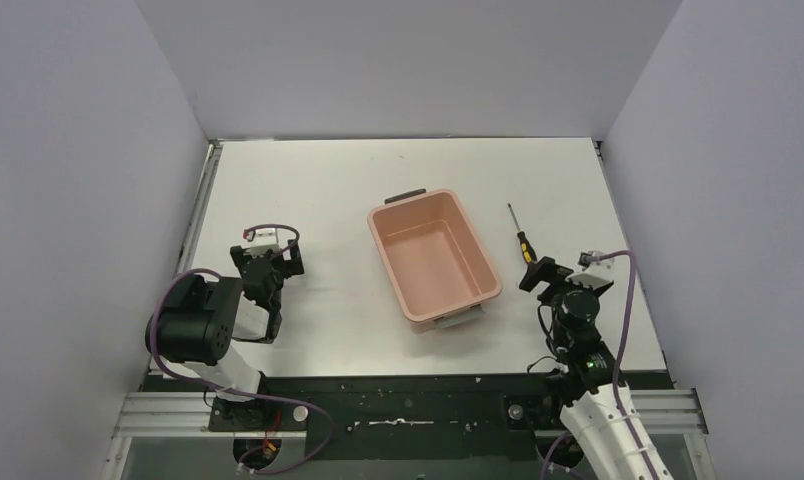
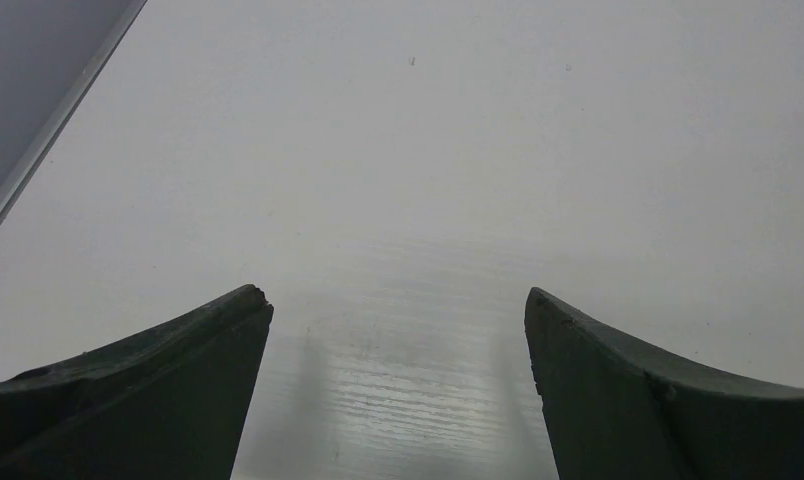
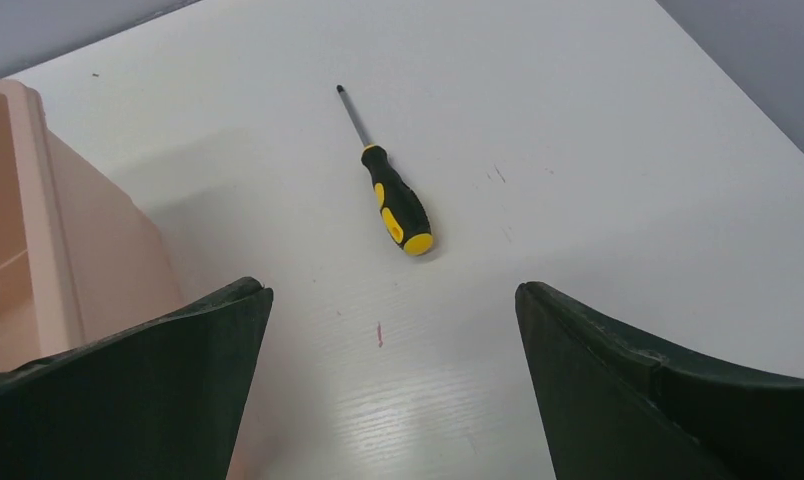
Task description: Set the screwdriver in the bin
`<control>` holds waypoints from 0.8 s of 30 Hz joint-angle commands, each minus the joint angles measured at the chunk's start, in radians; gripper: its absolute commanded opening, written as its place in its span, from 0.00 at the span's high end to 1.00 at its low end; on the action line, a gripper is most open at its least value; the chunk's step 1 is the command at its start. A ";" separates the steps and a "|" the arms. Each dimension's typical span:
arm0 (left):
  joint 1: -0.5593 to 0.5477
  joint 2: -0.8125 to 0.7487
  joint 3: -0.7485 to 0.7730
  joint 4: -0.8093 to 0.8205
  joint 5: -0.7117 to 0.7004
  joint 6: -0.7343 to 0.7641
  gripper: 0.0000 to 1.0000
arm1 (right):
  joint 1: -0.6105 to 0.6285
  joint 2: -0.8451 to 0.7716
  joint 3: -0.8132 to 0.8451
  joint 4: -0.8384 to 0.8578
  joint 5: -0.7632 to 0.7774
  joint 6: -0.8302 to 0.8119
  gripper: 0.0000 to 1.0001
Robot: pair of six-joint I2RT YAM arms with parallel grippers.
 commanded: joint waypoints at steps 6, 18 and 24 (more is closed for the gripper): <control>0.006 -0.021 0.021 0.029 0.020 0.009 0.03 | 0.000 0.162 0.270 -0.010 -0.011 -0.089 0.00; 0.006 -0.021 0.021 0.029 0.020 0.009 0.03 | -0.037 1.029 1.238 -0.565 -0.016 -0.320 0.00; 0.006 -0.021 0.022 0.029 0.021 0.008 0.03 | -0.155 1.352 1.335 -0.607 -0.194 -0.327 0.00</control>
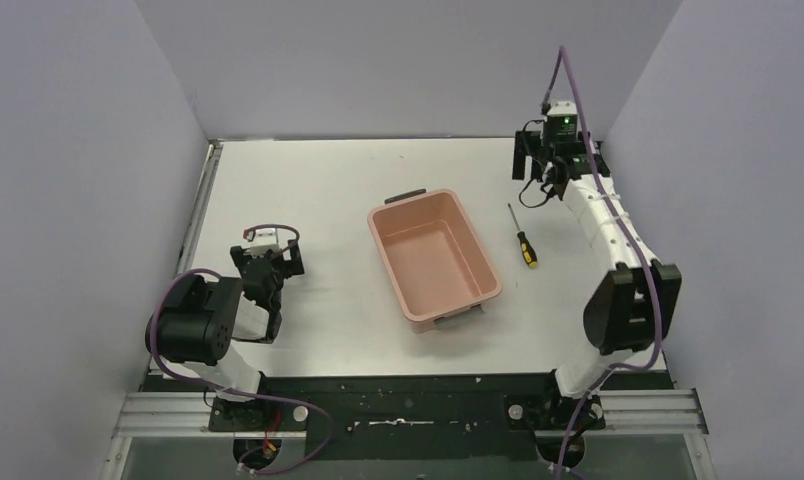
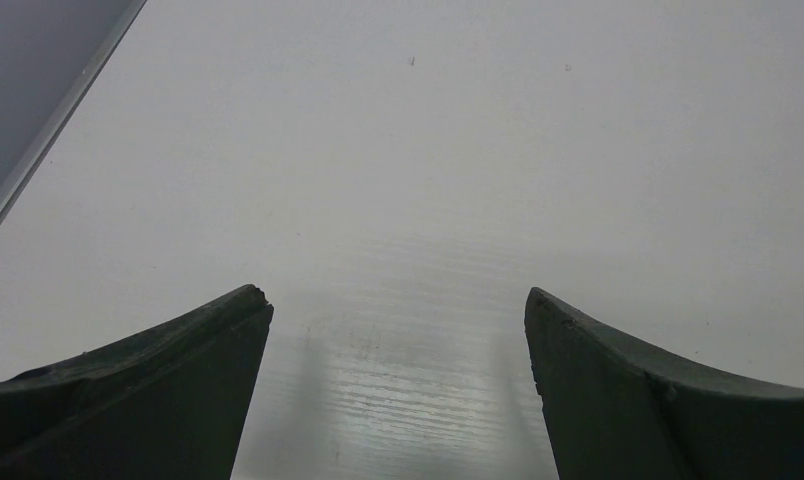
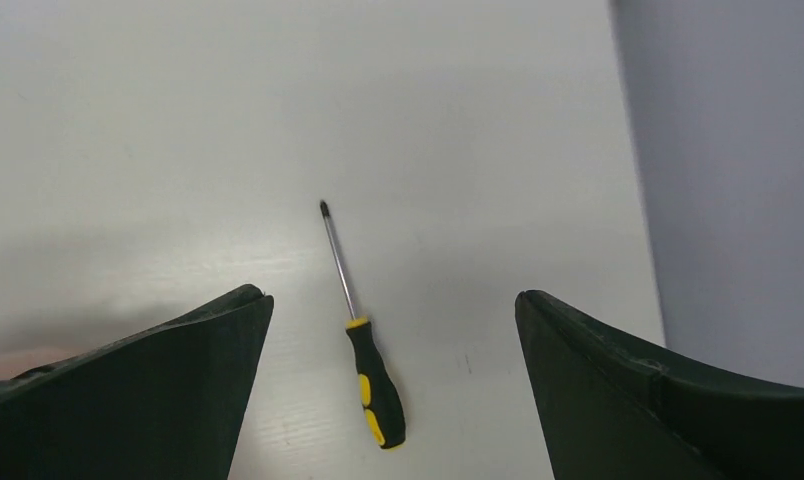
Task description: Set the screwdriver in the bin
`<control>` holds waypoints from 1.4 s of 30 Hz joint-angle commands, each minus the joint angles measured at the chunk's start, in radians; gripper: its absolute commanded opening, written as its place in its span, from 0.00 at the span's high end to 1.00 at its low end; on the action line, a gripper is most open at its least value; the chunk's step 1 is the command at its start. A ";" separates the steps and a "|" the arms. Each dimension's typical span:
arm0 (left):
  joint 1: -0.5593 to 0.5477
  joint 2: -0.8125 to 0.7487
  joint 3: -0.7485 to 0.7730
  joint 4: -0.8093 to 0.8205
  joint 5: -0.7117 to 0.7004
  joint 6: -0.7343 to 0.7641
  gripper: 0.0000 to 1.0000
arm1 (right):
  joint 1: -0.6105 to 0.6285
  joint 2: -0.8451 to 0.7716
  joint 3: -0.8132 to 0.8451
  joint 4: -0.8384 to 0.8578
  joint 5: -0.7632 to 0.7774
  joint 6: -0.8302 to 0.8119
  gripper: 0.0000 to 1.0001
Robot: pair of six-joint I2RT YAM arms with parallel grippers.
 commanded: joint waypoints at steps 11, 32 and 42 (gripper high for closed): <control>0.006 -0.021 0.022 0.029 0.021 0.008 0.03 | -0.091 0.425 -0.188 -0.078 -0.219 -0.083 0.17; 0.006 -0.021 0.021 0.029 0.020 0.008 0.03 | 0.090 0.342 0.454 -0.690 0.092 0.127 1.00; 0.006 -0.020 0.021 0.029 0.021 0.008 0.03 | 0.527 0.305 0.481 -0.499 -0.137 0.280 1.00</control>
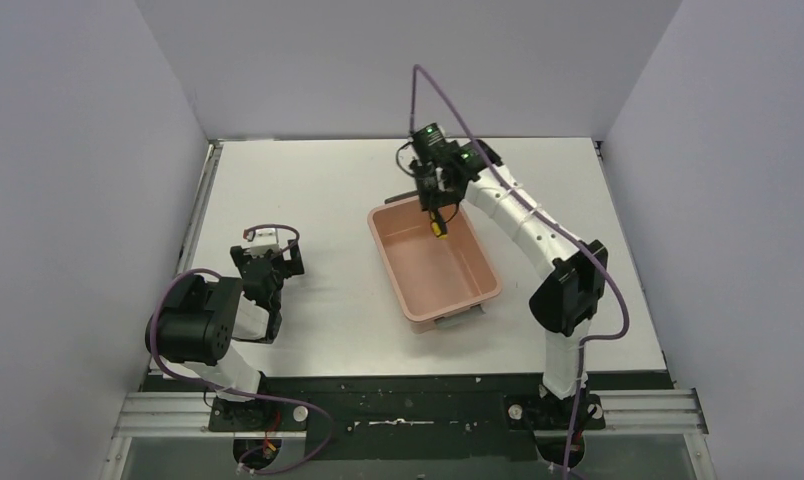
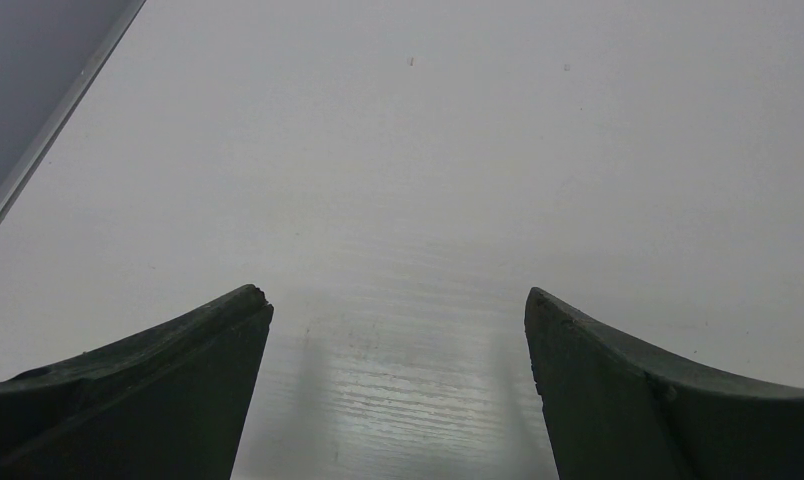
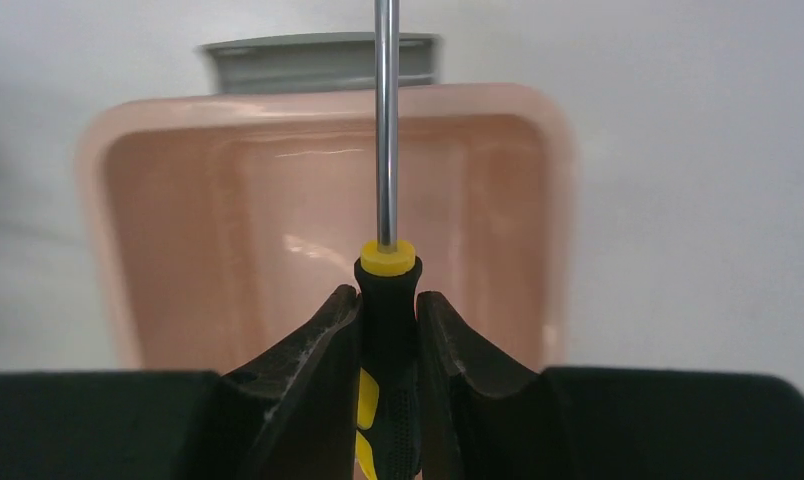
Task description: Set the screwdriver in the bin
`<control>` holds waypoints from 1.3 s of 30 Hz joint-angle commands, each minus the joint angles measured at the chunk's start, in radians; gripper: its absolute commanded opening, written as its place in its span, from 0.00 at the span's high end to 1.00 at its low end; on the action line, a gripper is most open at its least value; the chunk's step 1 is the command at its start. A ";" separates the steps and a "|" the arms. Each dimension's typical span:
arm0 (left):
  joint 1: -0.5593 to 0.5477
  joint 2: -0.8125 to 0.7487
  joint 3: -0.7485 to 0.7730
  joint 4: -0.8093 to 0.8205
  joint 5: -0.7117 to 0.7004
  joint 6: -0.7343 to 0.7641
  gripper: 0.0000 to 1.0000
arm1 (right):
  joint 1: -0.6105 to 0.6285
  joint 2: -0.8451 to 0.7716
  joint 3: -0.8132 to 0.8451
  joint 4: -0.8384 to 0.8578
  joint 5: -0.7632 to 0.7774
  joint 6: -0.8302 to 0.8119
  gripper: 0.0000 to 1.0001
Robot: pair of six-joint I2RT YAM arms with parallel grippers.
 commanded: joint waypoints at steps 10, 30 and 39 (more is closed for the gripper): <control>0.007 -0.020 0.021 0.030 0.019 0.008 0.03 | 0.215 -0.161 -0.380 0.309 0.065 0.205 1.00; 0.006 -0.020 0.021 0.029 0.019 0.007 0.03 | 0.256 -0.152 -0.747 0.434 0.159 0.323 0.48; 0.006 -0.021 0.021 0.029 0.019 0.007 0.03 | 0.289 -0.261 -0.494 0.277 0.223 0.248 0.37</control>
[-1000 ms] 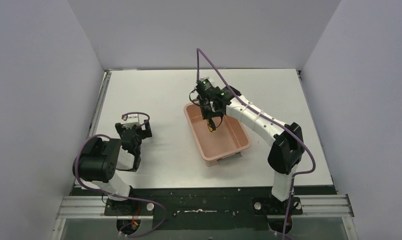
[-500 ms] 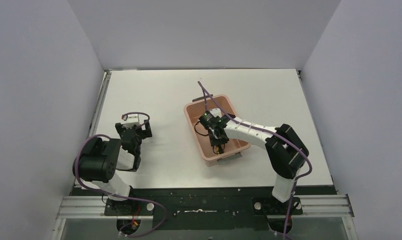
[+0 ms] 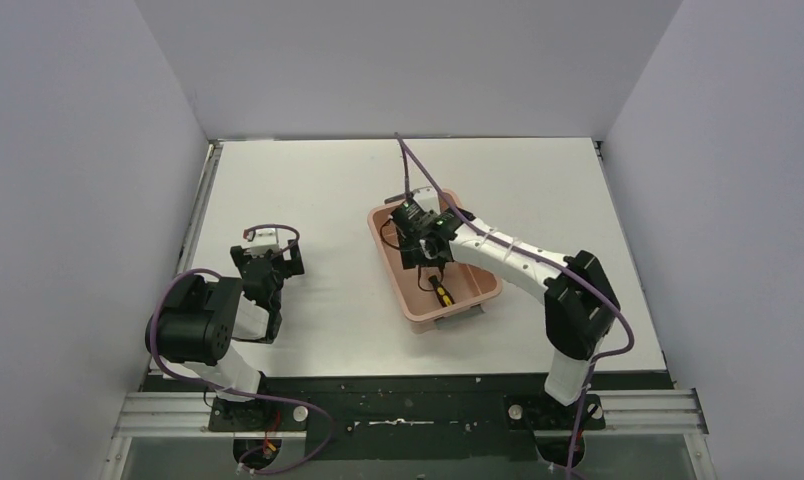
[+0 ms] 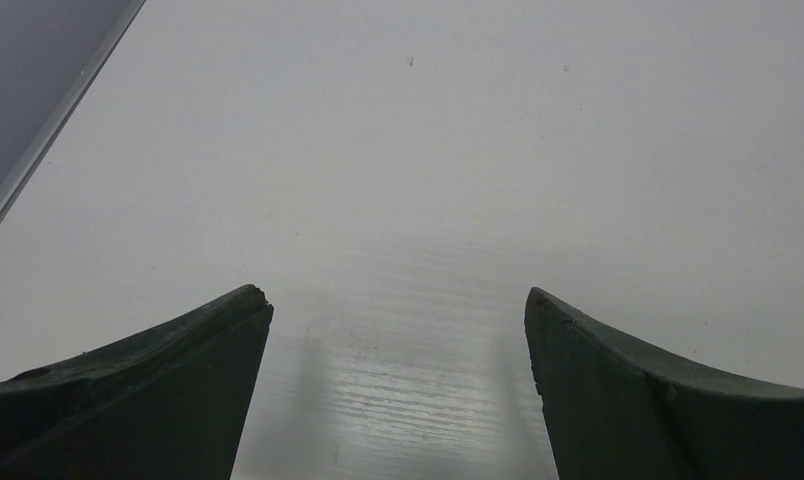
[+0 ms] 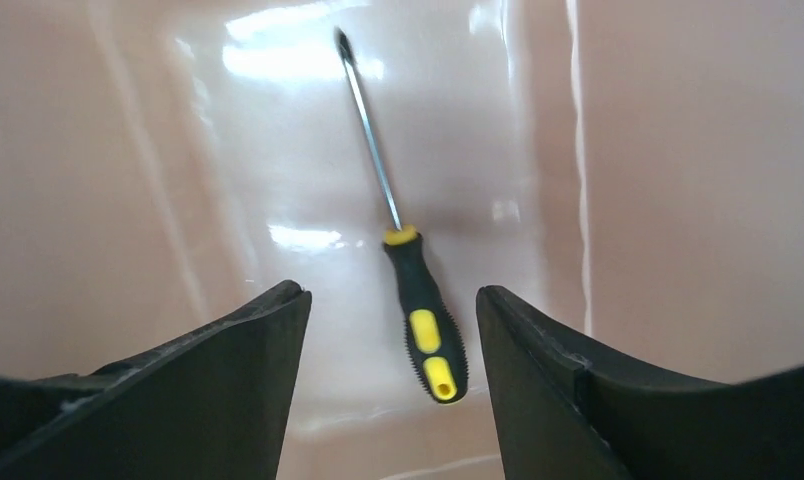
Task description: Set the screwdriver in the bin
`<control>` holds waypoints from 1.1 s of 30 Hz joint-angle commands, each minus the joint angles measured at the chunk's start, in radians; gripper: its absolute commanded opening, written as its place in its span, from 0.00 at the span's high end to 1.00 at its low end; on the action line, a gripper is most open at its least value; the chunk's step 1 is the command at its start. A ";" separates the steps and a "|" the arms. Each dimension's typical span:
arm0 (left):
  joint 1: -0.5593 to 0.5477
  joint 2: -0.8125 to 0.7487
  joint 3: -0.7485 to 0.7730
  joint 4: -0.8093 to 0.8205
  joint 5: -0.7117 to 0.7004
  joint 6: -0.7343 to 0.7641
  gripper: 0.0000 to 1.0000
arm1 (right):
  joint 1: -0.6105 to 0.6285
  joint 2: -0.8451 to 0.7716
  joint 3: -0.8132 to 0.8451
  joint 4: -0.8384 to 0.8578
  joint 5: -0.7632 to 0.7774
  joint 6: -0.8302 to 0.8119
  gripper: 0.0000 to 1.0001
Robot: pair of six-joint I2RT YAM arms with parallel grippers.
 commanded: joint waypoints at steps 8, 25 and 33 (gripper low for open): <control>0.007 -0.020 0.021 0.030 0.018 0.008 0.03 | 0.004 -0.260 0.273 -0.024 0.088 -0.261 0.00; 0.006 -0.020 0.021 0.029 0.018 0.008 0.03 | -0.586 -0.791 -0.660 0.678 0.058 -0.355 0.00; 0.007 -0.020 0.021 0.029 0.017 0.008 0.03 | -0.650 -0.803 -0.954 0.858 -0.027 -0.288 0.00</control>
